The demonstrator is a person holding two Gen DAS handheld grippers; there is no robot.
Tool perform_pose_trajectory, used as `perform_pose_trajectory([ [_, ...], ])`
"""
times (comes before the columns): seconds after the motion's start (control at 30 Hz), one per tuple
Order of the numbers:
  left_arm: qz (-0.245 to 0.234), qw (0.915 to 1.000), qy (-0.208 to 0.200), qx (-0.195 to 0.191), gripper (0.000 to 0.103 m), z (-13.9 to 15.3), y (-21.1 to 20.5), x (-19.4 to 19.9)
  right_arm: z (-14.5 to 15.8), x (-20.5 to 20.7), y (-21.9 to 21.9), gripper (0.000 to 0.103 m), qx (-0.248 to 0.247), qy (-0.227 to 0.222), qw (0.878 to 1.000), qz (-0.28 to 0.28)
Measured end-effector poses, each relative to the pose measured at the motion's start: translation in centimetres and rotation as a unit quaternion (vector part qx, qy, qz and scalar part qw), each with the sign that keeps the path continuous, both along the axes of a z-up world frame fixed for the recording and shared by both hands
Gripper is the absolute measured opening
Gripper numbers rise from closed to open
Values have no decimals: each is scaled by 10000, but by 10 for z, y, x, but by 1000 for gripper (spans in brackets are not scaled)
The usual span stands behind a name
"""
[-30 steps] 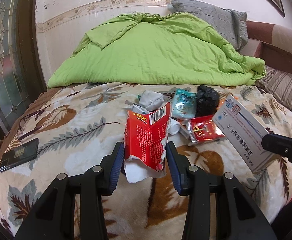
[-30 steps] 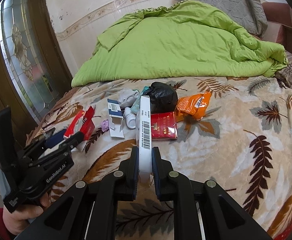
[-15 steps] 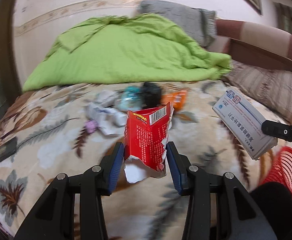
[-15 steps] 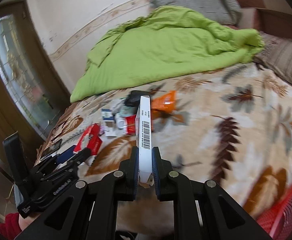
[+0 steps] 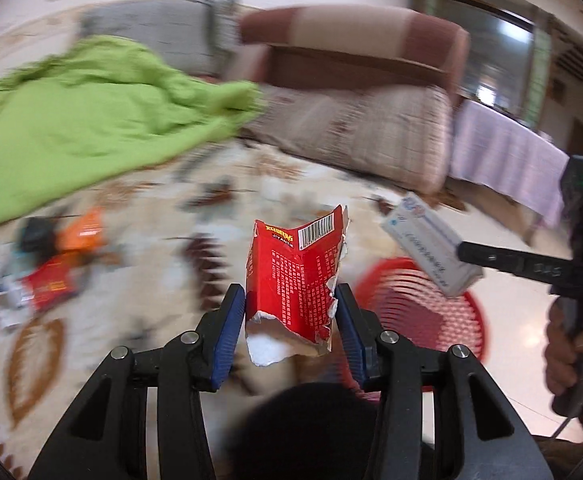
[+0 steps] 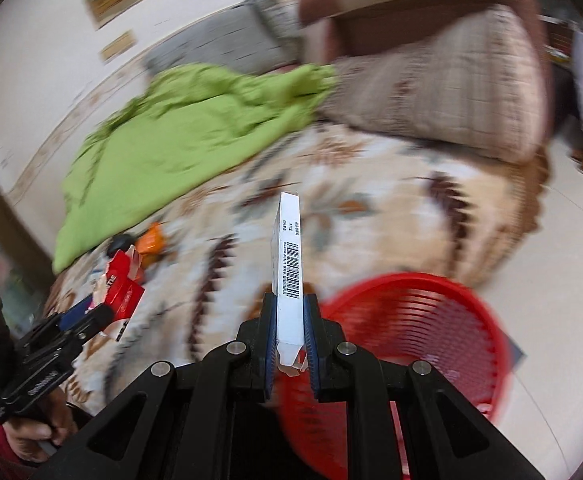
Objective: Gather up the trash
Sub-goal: 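Carry both items over the red wastebasket and open both tools to drop them, then return to the bed and grasp the purple tissue with the left tool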
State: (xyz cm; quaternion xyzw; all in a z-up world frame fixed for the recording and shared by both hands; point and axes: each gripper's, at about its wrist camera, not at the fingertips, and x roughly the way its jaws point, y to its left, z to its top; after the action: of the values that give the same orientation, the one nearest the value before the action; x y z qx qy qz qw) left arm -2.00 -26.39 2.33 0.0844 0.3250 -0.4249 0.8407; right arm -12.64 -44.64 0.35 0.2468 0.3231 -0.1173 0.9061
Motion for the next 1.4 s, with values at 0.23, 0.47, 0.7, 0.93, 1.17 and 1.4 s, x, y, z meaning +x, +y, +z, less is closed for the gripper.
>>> perform_pose_trajectory([
  [0.23,-840,9936,734,181,50,-24,-82,-19,-13,-48,-41,14,125,280,9979,-573],
  [0.47,-997,9887,1086,278,64,-37,-101,-20,-34,-61,-63,30,447,504,9942,-838],
  [0.7,-497,9940,969,105,68,-26,-62,-1,-22,-50,-56,34,249,350,9963,-742],
  [0.93,405,9979,469,202,71,-11,11,23,-15,3,-10,41,278,202,9994,49],
  [1.17,1319,9906,185,312,74,-15,84,50,-11,65,58,48,102,168,9955,929],
  [1.4,2331,9715,361,213,74,-31,161,88,-13,111,117,54,-33,226,9862,1638],
])
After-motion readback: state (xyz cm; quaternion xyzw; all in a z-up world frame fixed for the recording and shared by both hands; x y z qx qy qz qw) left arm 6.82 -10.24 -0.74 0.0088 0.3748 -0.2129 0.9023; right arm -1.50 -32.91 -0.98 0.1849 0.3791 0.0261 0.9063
